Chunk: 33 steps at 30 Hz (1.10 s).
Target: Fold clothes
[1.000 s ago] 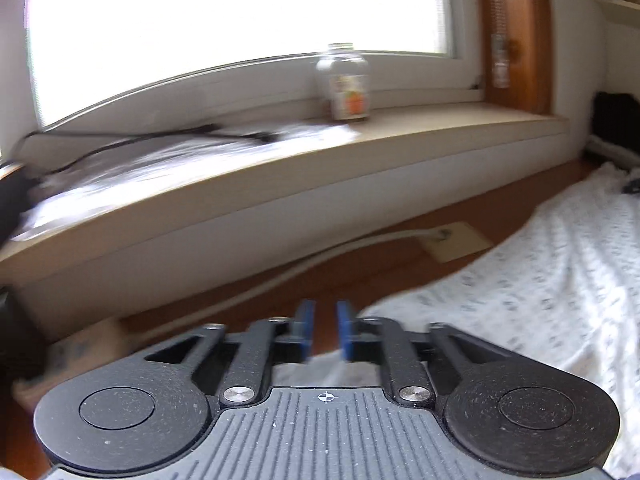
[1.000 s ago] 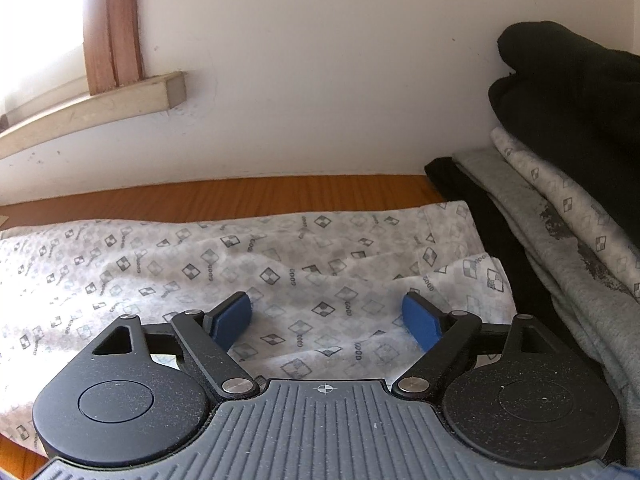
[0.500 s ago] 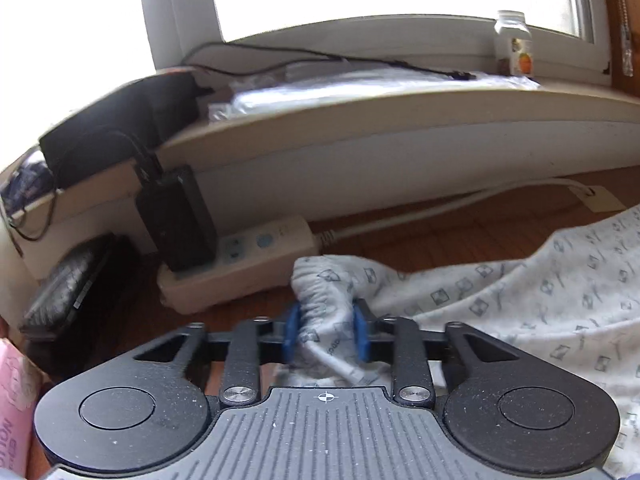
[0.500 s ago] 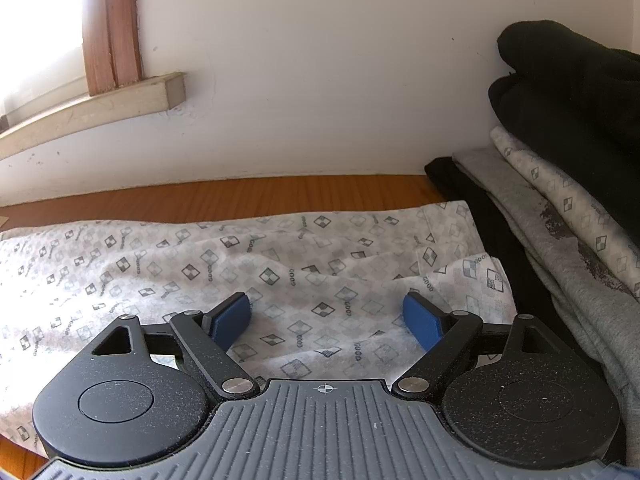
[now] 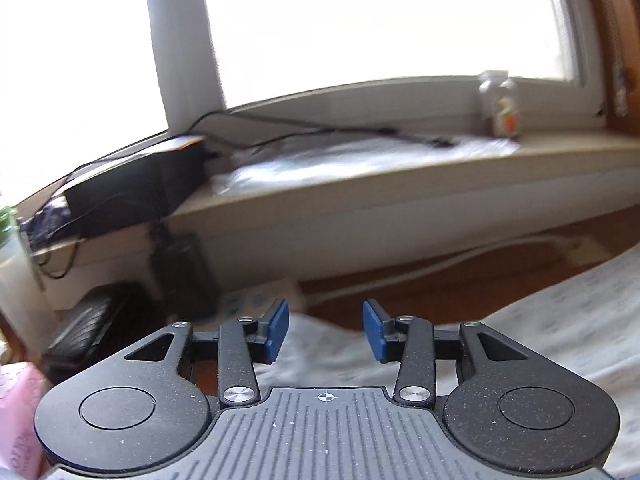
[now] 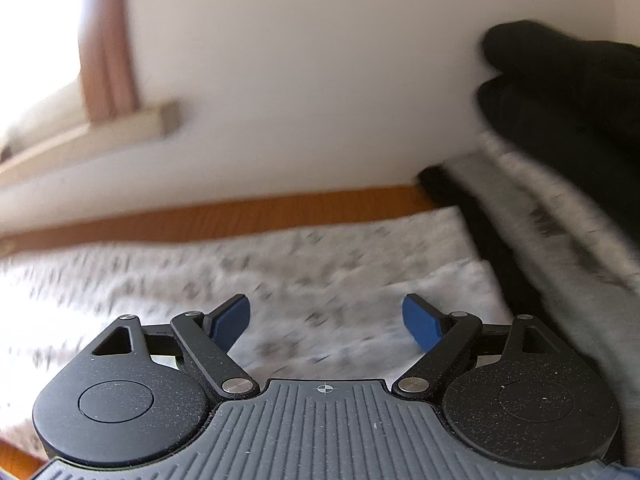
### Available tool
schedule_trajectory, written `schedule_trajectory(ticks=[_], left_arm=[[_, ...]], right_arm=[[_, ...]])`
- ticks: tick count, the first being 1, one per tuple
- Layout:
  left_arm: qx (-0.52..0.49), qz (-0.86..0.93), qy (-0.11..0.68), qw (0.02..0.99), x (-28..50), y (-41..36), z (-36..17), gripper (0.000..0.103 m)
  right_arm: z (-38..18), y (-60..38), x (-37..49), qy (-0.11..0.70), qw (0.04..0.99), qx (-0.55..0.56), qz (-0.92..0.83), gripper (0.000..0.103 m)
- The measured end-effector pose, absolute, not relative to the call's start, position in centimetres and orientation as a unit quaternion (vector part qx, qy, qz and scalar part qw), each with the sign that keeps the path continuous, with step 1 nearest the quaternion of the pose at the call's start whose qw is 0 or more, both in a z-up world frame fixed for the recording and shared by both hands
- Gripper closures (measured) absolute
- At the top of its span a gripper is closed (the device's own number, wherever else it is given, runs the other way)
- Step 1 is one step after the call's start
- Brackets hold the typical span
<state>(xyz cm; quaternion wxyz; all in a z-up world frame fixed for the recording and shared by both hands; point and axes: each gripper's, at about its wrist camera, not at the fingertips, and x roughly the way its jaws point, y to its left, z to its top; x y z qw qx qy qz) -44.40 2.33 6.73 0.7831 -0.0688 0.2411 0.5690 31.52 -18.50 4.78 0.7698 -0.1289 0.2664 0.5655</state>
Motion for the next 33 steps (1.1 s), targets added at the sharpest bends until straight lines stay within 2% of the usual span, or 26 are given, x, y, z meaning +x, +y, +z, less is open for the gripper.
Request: schedule_trajectory(ticks=[1, 2, 4, 6, 8, 10, 13, 14, 18, 20, 21, 24, 27, 31, 33], left_arm=[[-0.071, 0.554, 0.236, 0.795, -43.5, 1.9, 7.2, 0.057], [-0.075, 0.539, 0.234, 0.806, -42.5, 1.5, 7.5, 0.048], [-0.079, 0.509, 0.233, 0.825, -40.2, 0.6, 7.7, 0.039], [-0.081, 0.481, 0.235, 0.841, -37.9, -0.2, 7.5, 0.039], [-0.084, 0.454, 0.239, 0.854, -35.7, -1.2, 7.2, 0.036], [-0.086, 0.427, 0.243, 0.867, -33.5, -2.1, 6.8, 0.034], [-0.083, 0.401, 0.244, 0.879, -31.2, -4.0, 6.8, 0.03], [-0.082, 0.395, 0.244, 0.882, -30.6, -4.6, 6.8, 0.024], [-0.083, 0.378, 0.243, 0.89, -29.1, -7.4, 6.7, 0.015], [-0.084, 0.362, 0.235, 0.898, -28.8, -9.1, 6.6, 0.004], [-0.085, 0.355, 0.233, 0.902, -28.8, -10.0, 6.5, 0.003], [-0.076, 0.34, 0.232, 0.908, -28.8, -12.8, 6.3, 0.009], [-0.063, 0.335, 0.241, 0.909, -28.7, -15.2, 5.8, 0.023], [-0.059, 0.334, 0.235, 0.911, -29.1, -17.7, 5.6, 0.053], [-0.045, 0.33, 0.237, 0.913, -28.8, -19.2, 5.7, 0.064]], right_arm=[[5.0, -18.6, 32.0, 0.269, 0.772, -0.122, 0.562, 0.06], [5.1, -18.3, 32.4, 0.274, 0.775, -0.128, 0.556, 0.067], [4.9, -17.6, 33.2, 0.289, 0.783, -0.143, 0.531, 0.077], [5.1, -17.6, 33.6, 0.288, 0.79, -0.146, 0.521, 0.084], [5.6, -18.1, 32.9, 0.272, 0.798, -0.148, 0.518, 0.079], [6.1, -18.7, 31.3, 0.253, 0.794, -0.152, 0.532, 0.065], [6.3, -19.2, 27.4, 0.233, 0.767, -0.168, 0.573, 0.065], [6.4, -19.4, 25.9, 0.226, 0.757, -0.174, 0.588, 0.065], [6.1, -19.7, 18.2, 0.193, 0.71, -0.185, 0.651, 0.065], [5.9, -20.2, 14.6, 0.178, 0.666, -0.174, 0.703, 0.065], [5.8, -20.3, 12.9, 0.178, 0.652, -0.175, 0.716, 0.065], [5.6, -20.3, 8.2, 0.175, 0.622, -0.184, 0.741, 0.066], [5.7, -20.2, 4.2, 0.16, 0.598, -0.209, 0.757, 0.069], [6.0, -20.6, 0.3, 0.138, 0.573, -0.232, 0.774, 0.07], [6.1, -20.8, -0.9, 0.128, 0.569, -0.241, 0.776, 0.07]])
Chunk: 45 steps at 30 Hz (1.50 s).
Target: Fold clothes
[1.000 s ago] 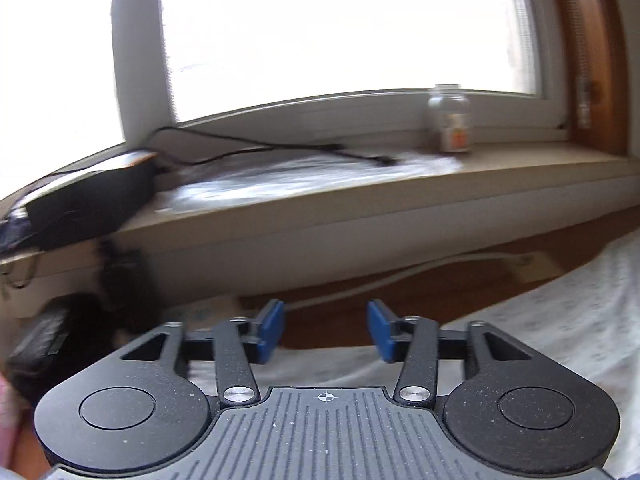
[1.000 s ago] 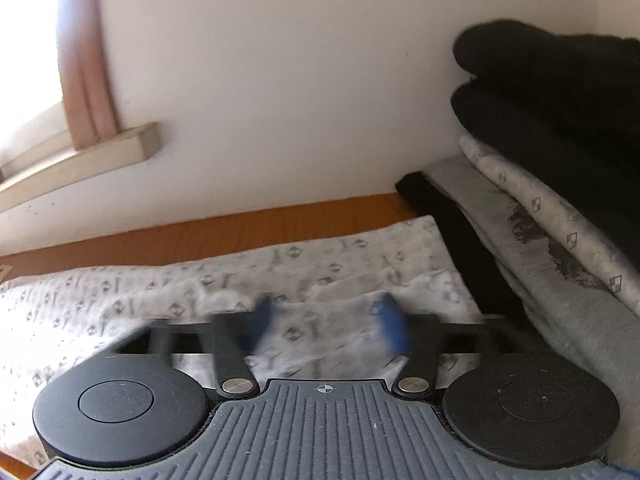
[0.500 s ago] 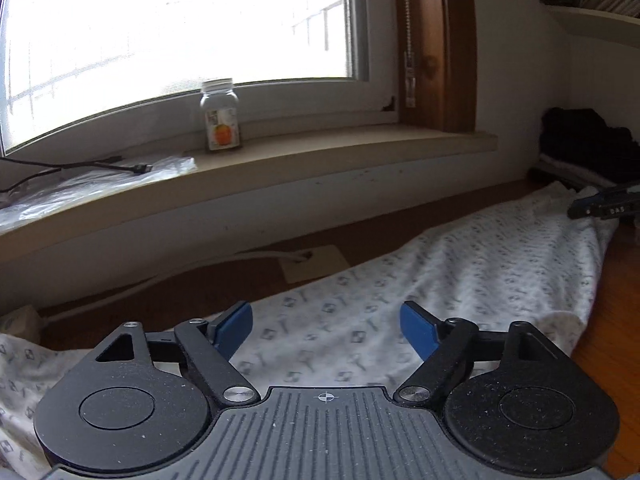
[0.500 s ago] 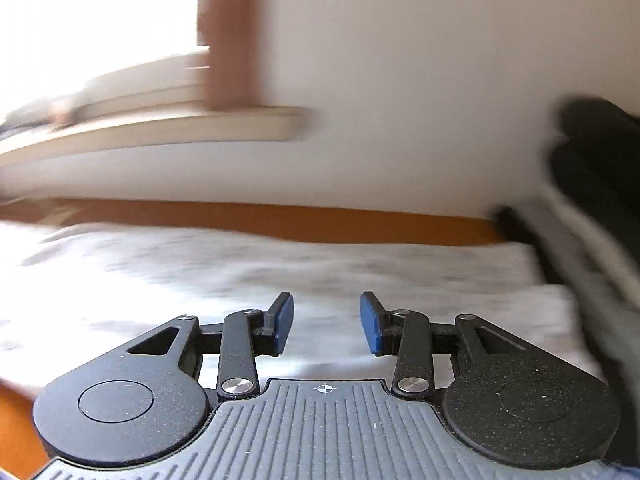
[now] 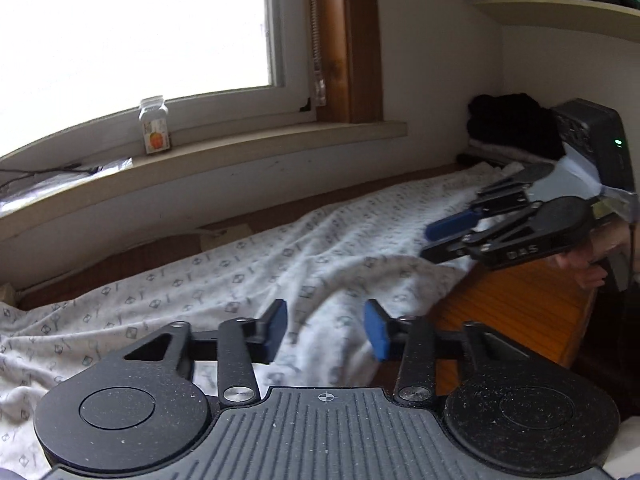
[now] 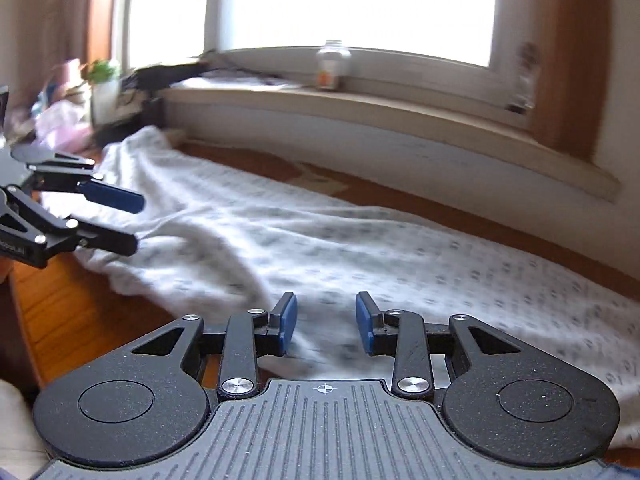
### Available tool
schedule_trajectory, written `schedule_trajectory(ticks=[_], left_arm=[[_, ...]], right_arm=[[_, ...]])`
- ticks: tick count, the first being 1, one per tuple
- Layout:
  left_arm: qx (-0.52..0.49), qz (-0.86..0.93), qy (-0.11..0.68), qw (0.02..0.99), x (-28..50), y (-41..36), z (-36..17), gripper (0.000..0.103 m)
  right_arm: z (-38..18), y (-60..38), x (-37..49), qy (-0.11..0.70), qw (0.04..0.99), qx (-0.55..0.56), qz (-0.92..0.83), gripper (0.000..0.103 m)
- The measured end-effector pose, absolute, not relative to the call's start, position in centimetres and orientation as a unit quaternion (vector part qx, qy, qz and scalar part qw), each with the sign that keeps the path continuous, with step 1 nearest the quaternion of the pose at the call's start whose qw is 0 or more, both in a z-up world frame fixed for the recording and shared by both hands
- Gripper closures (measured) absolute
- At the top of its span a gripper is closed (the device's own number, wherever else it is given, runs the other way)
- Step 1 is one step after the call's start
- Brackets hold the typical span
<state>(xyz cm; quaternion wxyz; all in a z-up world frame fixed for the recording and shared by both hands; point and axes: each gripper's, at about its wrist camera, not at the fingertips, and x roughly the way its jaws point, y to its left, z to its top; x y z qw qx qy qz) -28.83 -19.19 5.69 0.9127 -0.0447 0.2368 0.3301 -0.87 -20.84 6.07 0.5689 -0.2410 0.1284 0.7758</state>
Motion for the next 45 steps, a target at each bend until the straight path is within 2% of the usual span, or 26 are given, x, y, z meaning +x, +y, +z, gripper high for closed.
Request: schedule_trajectory(ticks=[2, 7, 9, 11, 12, 13, 15, 22, 30, 39, 40, 45], left_arm=[[-0.022, 0.324, 0.246, 0.913, -28.3, -20.7, 5.6, 0.074], [0.012, 0.324, 0.275, 0.905, -26.4, -22.1, 4.6, 0.074], [0.021, 0.332, 0.285, 0.899, -25.8, -21.7, 4.2, 0.067], [0.035, 0.335, 0.292, 0.895, -25.4, -21.3, 4.0, 0.068], [0.035, 0.332, 0.29, 0.897, -25.5, -21.0, 4.2, 0.074], [0.035, 0.329, 0.287, 0.899, -25.5, -20.6, 4.4, 0.094], [0.03, 0.327, 0.273, 0.904, -25.8, -20.0, 5.2, 0.101], [-0.015, 0.318, 0.217, 0.923, -26.9, -17.2, 9.6, 0.102], [-0.043, 0.318, 0.215, 0.923, -25.6, -14.4, 10.1, 0.102], [-0.079, 0.343, 0.197, 0.915, -27.0, -13.7, 9.5, 0.101], [-0.08, 0.348, 0.192, 0.914, -27.4, -14.1, 9.6, 0.1], [-0.078, 0.347, 0.19, 0.915, -28.2, -16.4, 8.9, 0.08]], right_arm=[[6.1, -20.7, -1.6, 0.12, 0.569, -0.249, 0.774, 0.07], [5.9, -21.6, -2.8, 0.113, 0.57, -0.247, 0.776, 0.069], [6.1, -22.0, -2.8, 0.112, 0.568, -0.244, 0.778, 0.068], [6.3, -22.4, -2.9, 0.112, 0.565, -0.242, 0.781, 0.068], [6.4, -22.6, -2.9, 0.112, 0.563, -0.24, 0.783, 0.068], [6.5, -22.8, -3.0, 0.111, 0.561, -0.239, 0.784, 0.068], [6.7, -23.1, -3.2, 0.108, 0.556, -0.238, 0.789, 0.068], [7.1, -23.6, -4.1, 0.098, 0.529, -0.238, 0.809, 0.068], [6.0, -20.5, -5.5, 0.11, 0.503, -0.272, 0.813, 0.068], [6.9, -16.2, -5.4, 0.091, 0.549, -0.226, 0.799, 0.068], [6.9, -15.8, -5.3, 0.09, 0.553, -0.223, 0.797, 0.068], [7.3, -14.1, -4.1, 0.113, 0.566, -0.198, 0.792, 0.068]])
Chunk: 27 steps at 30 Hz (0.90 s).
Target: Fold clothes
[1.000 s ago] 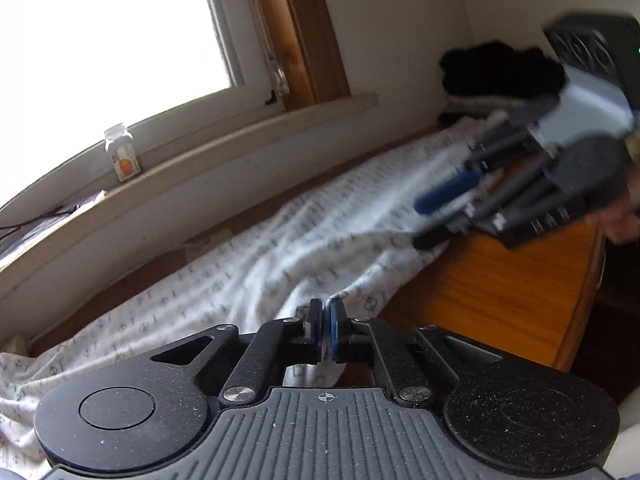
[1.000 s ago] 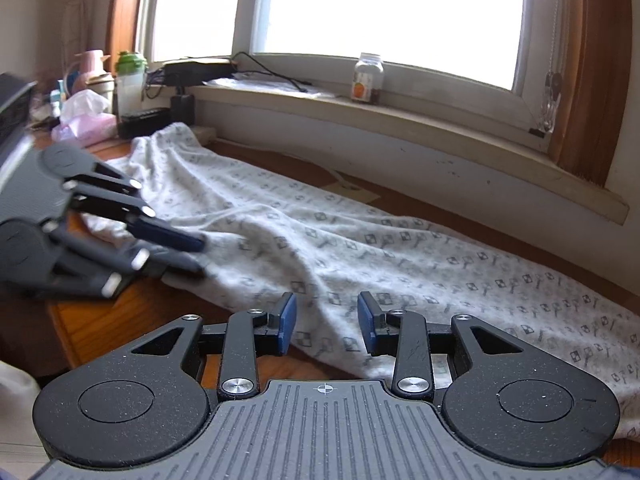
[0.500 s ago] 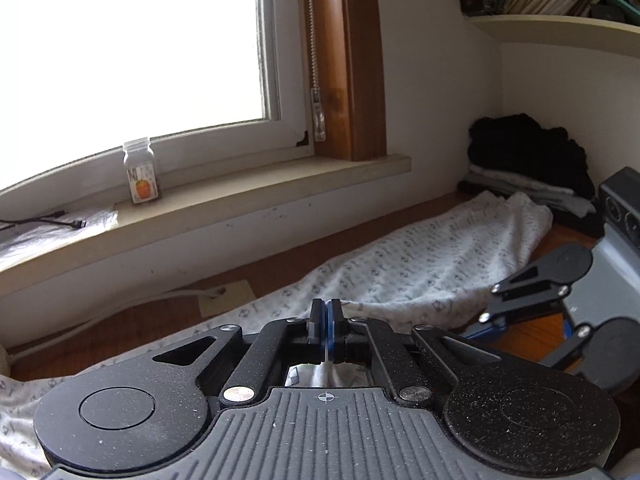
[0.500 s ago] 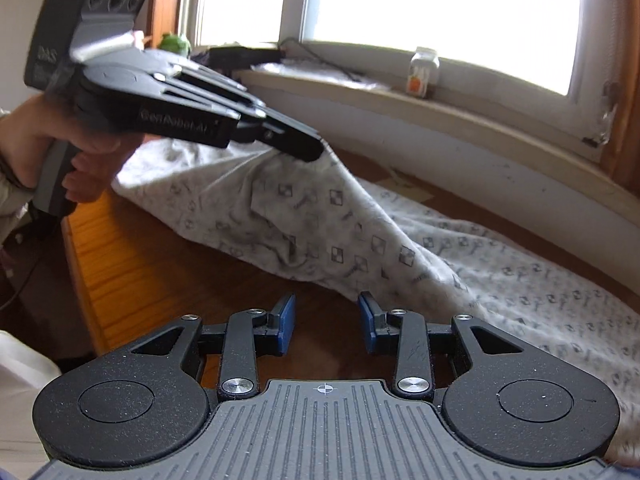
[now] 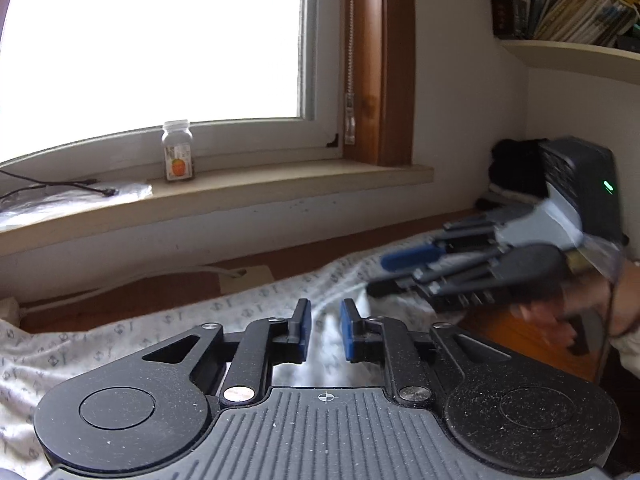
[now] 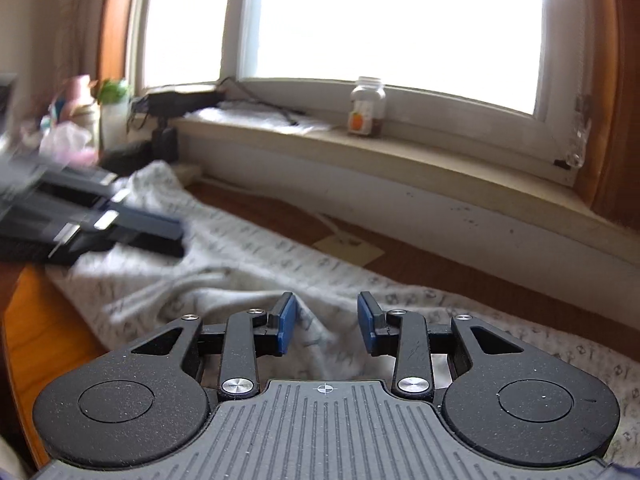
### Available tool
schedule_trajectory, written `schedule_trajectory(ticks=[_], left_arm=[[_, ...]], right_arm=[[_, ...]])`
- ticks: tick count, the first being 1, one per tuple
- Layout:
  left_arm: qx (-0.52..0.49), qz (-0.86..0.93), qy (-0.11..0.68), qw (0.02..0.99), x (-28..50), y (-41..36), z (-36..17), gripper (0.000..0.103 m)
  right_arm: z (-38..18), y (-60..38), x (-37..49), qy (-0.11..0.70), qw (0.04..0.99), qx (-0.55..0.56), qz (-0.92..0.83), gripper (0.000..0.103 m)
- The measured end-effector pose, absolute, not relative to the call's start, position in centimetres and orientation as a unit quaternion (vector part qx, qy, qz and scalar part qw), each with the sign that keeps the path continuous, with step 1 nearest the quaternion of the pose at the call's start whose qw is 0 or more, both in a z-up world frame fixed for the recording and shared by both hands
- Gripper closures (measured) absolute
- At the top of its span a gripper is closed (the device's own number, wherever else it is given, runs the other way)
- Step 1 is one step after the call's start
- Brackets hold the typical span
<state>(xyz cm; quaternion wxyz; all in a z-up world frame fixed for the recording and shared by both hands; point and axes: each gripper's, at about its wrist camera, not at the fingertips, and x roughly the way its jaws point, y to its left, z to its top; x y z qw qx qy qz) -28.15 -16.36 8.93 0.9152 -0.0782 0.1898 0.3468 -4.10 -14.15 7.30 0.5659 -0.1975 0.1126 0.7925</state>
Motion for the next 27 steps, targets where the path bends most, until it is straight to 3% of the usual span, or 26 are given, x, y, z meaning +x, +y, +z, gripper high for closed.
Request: schedule_trajectory(ticks=[2, 6, 7, 9, 10, 16, 27], left_arm=[[-0.069, 0.343, 0.201, 0.915, -27.6, -17.0, 8.2, 0.058], [-0.044, 0.343, 0.238, 0.908, -26.1, -17.2, 6.6, 0.055], [-0.034, 0.348, 0.245, 0.904, -25.8, -17.1, 6.3, 0.057], [-0.016, 0.357, 0.251, 0.9, -25.6, -16.7, 6.2, 0.077], [-0.019, 0.357, 0.246, 0.901, -25.9, -16.3, 6.6, 0.097], [-0.074, 0.342, 0.189, 0.918, -28.3, -14.2, 9.6, 0.096], [-0.099, 0.325, 0.207, 0.918, -28.4, -13.4, 8.5, 0.096]], right_arm=[[7.2, -13.6, -3.8, 0.117, 0.569, -0.2, 0.789, 0.068], [6.4, -13.2, -3.3, 0.13, 0.57, -0.207, 0.784, 0.068], [6.3, -13.4, -3.2, 0.13, 0.57, -0.208, 0.784, 0.068], [6.4, -14.3, -3.1, 0.129, 0.567, -0.204, 0.788, 0.068], [6.5, -14.9, -3.1, 0.13, 0.561, -0.2, 0.792, 0.068], [7.3, -17.9, -4.1, 0.131, 0.515, -0.188, 0.826, 0.069], [7.5, -19.0, -8.2, 0.135, 0.443, -0.204, 0.862, 0.067]])
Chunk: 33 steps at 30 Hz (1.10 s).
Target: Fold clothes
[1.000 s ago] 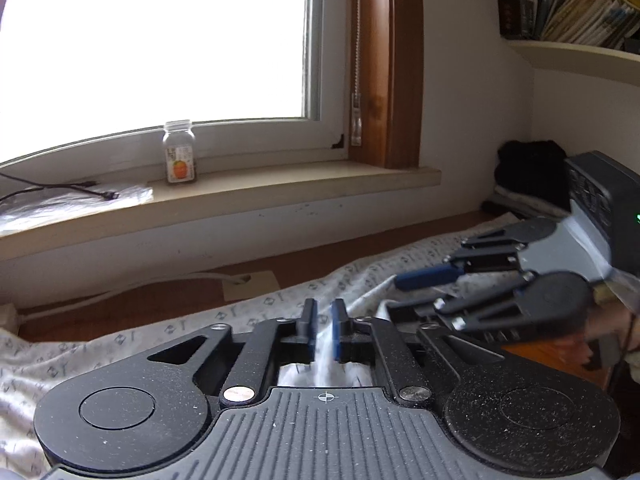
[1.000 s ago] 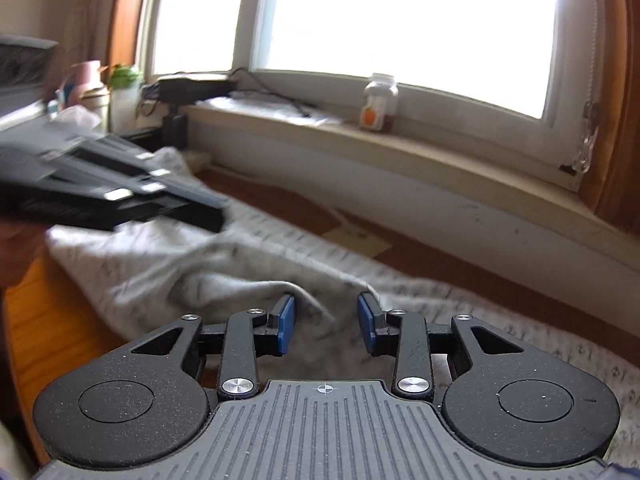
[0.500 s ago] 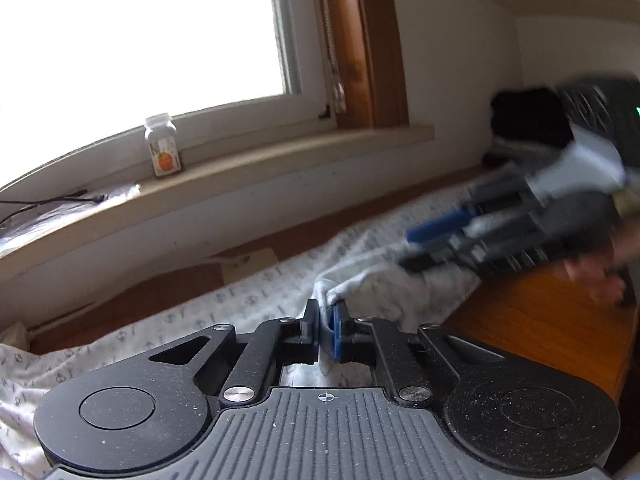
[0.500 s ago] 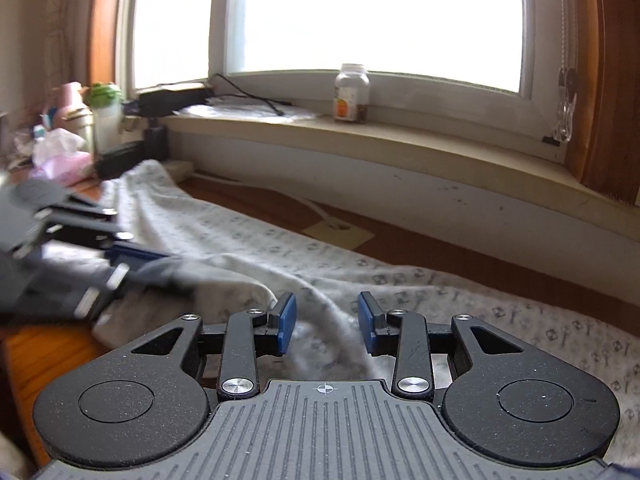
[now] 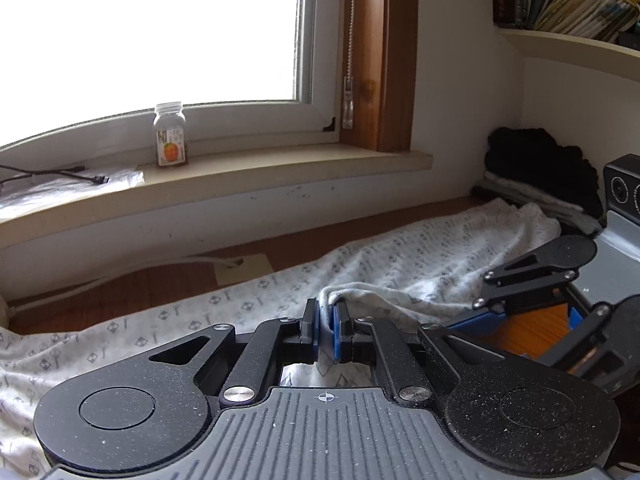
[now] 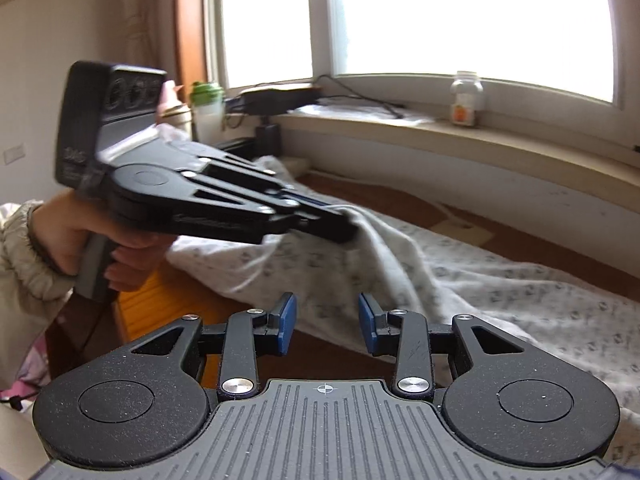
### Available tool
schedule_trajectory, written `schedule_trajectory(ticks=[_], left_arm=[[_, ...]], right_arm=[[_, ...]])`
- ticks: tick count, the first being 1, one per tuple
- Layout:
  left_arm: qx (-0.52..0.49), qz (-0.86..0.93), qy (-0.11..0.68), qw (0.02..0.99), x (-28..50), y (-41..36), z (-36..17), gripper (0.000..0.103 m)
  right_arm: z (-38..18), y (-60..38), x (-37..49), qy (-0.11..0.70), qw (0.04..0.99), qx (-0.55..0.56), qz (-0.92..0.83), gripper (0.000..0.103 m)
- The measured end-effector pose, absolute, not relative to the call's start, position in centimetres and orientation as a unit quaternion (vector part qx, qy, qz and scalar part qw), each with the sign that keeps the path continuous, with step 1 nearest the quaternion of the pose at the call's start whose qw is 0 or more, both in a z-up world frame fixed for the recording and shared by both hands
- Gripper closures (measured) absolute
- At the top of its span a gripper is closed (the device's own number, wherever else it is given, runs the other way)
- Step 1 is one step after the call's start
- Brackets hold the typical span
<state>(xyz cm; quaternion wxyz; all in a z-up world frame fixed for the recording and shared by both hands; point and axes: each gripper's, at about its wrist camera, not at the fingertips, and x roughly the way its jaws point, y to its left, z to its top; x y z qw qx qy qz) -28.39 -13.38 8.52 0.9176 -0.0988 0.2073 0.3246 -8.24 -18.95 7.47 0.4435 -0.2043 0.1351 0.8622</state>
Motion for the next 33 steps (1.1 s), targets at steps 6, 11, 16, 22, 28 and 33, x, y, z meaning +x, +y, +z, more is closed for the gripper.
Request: schedule_trajectory(ticks=[6, 11, 16, 22, 28, 33], left_arm=[[-0.113, 0.306, 0.192, 0.926, -29.8, -13.6, 9.0, 0.093], [-0.119, 0.319, 0.173, 0.924, -33.1, -13.3, 9.8, 0.093], [-0.108, 0.366, 0.202, 0.902, -35.1, -10.1, 8.9, 0.093], [-0.096, 0.416, 0.253, 0.868, -35.6, -3.6, 6.1, 0.093], [-0.086, 0.422, 0.292, 0.854, -35.1, 0.1, 4.3, 0.093], [-0.086, 0.427, 0.318, 0.842, -35.2, 1.9, 2.4, 0.093]], right_arm=[[6.6, -15.4, -8.6, 0.171, 0.43, -0.198, 0.864, 0.062], [5.9, -14.4, -9.1, 0.185, 0.407, -0.201, 0.872, 0.066], [6.2, -15.2, -9.6, 0.173, 0.394, -0.209, 0.878, 0.077], [6.0, -13.3, -9.7, 0.184, 0.402, -0.2, 0.874, 0.063], [6.3, -13.8, -9.7, 0.216, 0.372, -0.188, 0.883, 0.097], [8.0, -19.0, -9.1, 0.206, 0.397, -0.174, 0.877, 0.097]])
